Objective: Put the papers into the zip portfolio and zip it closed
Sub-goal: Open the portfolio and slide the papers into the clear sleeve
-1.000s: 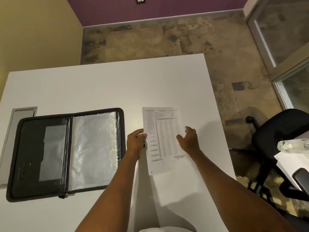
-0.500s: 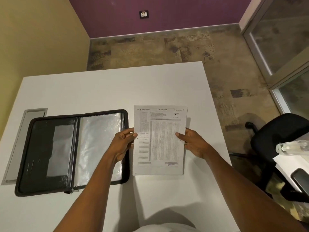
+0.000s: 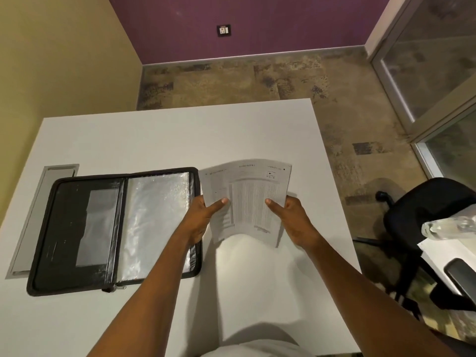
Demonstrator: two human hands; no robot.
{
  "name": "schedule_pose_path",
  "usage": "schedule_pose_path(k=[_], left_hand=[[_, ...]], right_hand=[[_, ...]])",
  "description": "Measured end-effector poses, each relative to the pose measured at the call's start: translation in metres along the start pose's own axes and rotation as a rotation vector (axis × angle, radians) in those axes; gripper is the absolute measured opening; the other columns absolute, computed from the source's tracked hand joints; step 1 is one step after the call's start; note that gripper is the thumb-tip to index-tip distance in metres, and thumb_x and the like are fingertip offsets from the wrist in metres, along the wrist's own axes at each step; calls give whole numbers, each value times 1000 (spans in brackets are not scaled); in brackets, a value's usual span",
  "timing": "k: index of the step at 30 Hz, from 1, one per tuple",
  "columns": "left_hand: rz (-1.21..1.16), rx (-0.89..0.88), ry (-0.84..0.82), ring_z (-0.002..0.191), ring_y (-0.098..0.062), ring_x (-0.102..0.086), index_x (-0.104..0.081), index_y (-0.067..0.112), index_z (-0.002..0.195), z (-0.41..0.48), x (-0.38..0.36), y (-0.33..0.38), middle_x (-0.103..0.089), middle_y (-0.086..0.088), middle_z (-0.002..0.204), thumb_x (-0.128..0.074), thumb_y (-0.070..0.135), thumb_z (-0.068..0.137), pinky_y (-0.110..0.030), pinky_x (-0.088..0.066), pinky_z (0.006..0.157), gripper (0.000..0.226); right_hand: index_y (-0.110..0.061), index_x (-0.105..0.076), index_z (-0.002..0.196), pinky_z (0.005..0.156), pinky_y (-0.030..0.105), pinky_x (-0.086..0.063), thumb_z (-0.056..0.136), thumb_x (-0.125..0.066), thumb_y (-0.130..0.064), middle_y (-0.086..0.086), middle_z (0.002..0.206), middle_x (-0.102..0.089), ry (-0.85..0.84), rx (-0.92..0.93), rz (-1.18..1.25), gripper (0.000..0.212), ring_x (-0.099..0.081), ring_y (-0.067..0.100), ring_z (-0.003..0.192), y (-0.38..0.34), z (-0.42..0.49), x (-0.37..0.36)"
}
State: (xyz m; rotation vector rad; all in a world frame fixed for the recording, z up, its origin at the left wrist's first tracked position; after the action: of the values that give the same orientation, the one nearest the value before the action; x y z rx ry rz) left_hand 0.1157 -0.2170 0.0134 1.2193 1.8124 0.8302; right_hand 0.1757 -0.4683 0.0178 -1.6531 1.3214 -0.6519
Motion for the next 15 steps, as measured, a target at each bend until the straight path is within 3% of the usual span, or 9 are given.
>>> schedule_pose_path(k=[3,5,7,10,15], left_hand=[[18,-116,93,112,-22,-74,-78,36,113,-4,-12,-3,-78,-5,119,-77,11,93,-37,-62,91,31],[9,-161,137,112,-20,-74,-76,34,117,-7,-16,-9,-78,-3,119,-78,12,92,-29,-61,86,34],[27,-185,174,114,-22,-74,-72,28,125,-8,-16,-16,-77,-4,121,-80,15,92,-31,-62,87,37],[57,-194,185,111,-22,-75,-75,34,118,-7,-15,-20,-78,-3,119,-83,22,89,-31,-62,85,33],[144,-169,179,111,-18,-75,-72,29,124,-1,-17,-29,-78,1,118,-84,26,88,-42,-63,93,39]], right_hand=[[-23,-75,113,80,23,-62,100,-67,-20,-1,108,-80,85,33,-6,15,-76,11,97,2,-4,-7],[-28,-75,105,81,26,-62,99,-69,-20,-1,104,-80,115,43,-11,12,-76,10,93,4,-5,-10],[-26,-74,106,85,30,-62,97,-71,-19,1,106,-79,129,41,-8,12,-76,14,96,9,-5,-12],[-25,-72,109,88,32,-61,92,-77,-19,1,109,-78,166,18,-6,19,-75,14,99,15,-2,-13],[-31,-70,105,85,25,-60,89,-81,-20,-8,106,-77,197,-12,-37,23,-74,6,97,22,0,-13]])
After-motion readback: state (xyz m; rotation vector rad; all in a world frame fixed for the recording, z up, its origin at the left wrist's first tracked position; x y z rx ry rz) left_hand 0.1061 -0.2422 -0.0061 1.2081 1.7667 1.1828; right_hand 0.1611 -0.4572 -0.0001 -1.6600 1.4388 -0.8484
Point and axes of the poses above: each hand's wrist, its own z-axis towards the middle knuckle, its own x-axis out of the back of the hand, y = z × x, the point moved 1 cm from there along z, towards the middle knuckle
